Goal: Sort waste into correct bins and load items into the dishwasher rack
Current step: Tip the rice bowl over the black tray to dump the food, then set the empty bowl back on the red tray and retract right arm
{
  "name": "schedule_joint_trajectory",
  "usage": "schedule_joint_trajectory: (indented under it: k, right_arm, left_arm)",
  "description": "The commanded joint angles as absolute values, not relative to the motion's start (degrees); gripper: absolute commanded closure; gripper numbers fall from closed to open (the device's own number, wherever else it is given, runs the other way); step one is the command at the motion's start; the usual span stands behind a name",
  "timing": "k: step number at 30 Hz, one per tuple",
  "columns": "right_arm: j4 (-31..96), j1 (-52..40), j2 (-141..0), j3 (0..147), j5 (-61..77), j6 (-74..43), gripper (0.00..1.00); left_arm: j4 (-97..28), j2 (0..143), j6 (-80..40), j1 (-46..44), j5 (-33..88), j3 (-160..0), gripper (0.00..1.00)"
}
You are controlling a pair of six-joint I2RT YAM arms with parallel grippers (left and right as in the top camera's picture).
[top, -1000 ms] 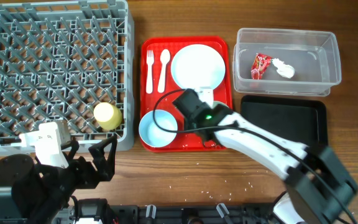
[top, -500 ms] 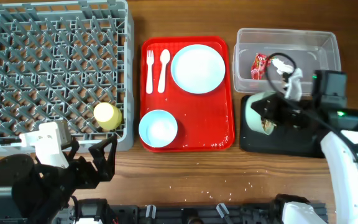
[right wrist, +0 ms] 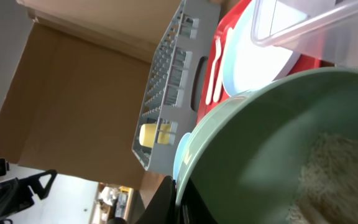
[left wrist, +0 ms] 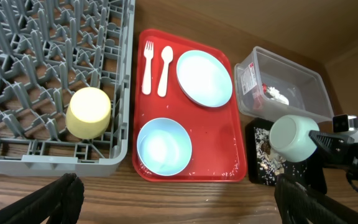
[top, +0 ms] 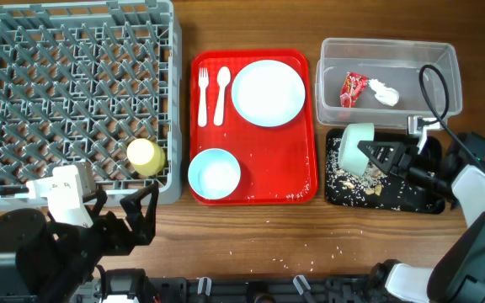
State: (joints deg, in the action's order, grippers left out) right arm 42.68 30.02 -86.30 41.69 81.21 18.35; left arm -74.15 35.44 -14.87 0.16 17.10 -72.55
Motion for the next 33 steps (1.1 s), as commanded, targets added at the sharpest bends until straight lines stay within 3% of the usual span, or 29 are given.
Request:
schedule_joint_trajectory:
  k: [1,2,4,5,9,10,11,12,13,14,15,17,18,19,20,22,24,27,29,32,33]
  right_arm:
    - [44.5,30.5,-85.9,41.8,87.2,28.1,0.96]
    - [42.5,30.5,-85.9,41.8,85.5,21.8,0.96]
    - [43.9,30.5,-85.2,41.8,89.8,25.0,0.96]
    - [41.4,30.5,-85.3,41.8,88.4,17.6,0.96]
    - [39.0,30.4,-84.9,41.9,93.1,7.0,0.96]
    - [41.4,30.3,-83.9,42.0,92.9,10.0,0.96]
    - [37.6,30.5,-83.1,42.0,77.2,3.6,0.96]
    - [38.6,30.5,-83.1,41.9,76.4,1.6,0.96]
    - [42.4,30.4,-82.7,41.9,83.5,9.7,0.96]
    - [43.2,30.5,-82.3,41.9,80.6,13.2,0.96]
    - [39.7,30.5,-82.4,41.9,73.8,5.7,0.96]
    - [49.6,29.6,-80.9,42.0,92.7,19.6,0.96]
    - [45.7,29.6,-79.8,42.0,85.1,16.8,0.96]
    - [42.0,29.6,-79.6,42.0,76.1,4.0,0.96]
    - [42.8,28.7,-78.5,42.2,77.2,5.7,0.96]
    - [45.8,21.5,-73.4,44.9,67.7,4.2,0.95]
    - [47.7,7.5,-66.9,49.0,48.0,-2.0,0.95]
    - [44.7,-21.6,-63.9,52.8,12.1,-18.0,0.96]
    - [42.8,-35.9,-68.7,52.8,-5.7,-25.5,0.96]
    - [34.6,-43.7,-81.3,52.8,-9.4,-27.0,0.96]
    - [32.9,-43.9,-85.0,52.8,-10.5,-27.7,0.91]
  left_arm:
    - [-74.0,35.6,-14.1,0.2,18.0,-72.9,0.0]
    - [-74.0,35.6,-14.1,0.2,18.0,-72.9,0.0]
    - [-74.0,35.6,-14.1,0.2,18.0,-72.9,0.0]
    - [-74.0,35.6,-14.1,0.2,18.0,-72.9,0.0]
    - [-74.0,35.6,-14.1,0.2,18.0,-72.9,0.0]
    - [-74.0,35.6,-14.1,0.2,18.0,-72.9,0.0]
    - [-74.0,35.6,-14.1,0.2,18.0,-72.9,0.0]
    - [-74.0,35.6,-14.1,0.2,18.0,-72.9,0.0]
    - [-74.0,35.6,-14.1,0.2,18.0,-72.9,0.0]
    - [-74.0,35.6,-14.1,0.2,18.0,-72.9,0.0]
    - [-74.0,35.6,-14.1,0.2,18.0,-72.9,0.0]
    - [-74.0,35.6,-14.1,0.2,18.0,-72.9,0.0]
    - [-74.0,35.6,-14.1,0.2,18.0,-72.9,0.0]
    - [-74.0,35.6,-14.1,0.2,18.0,-72.9,0.0]
    - [-74.0,35.6,-14.1,0.2,18.0,-72.9,0.0]
    - [-74.0,35.6,-14.1,0.2,18.0,-72.9,0.0]
    - [-74.0,35.6,-14.1,0.2,18.0,-72.9,0.0]
    - [-74.0,35.6,-14.1,0.2,18.0,-72.9,0.0]
    - [-74.0,35.6,-14.1,0.2,18.0,-72.9,0.0]
    - [-74.0,35.6,-14.1,0.2,18.0,-72.9,0.0]
    - [-74.0,35.6,-14.1,0.2,18.0,-72.9,0.0]
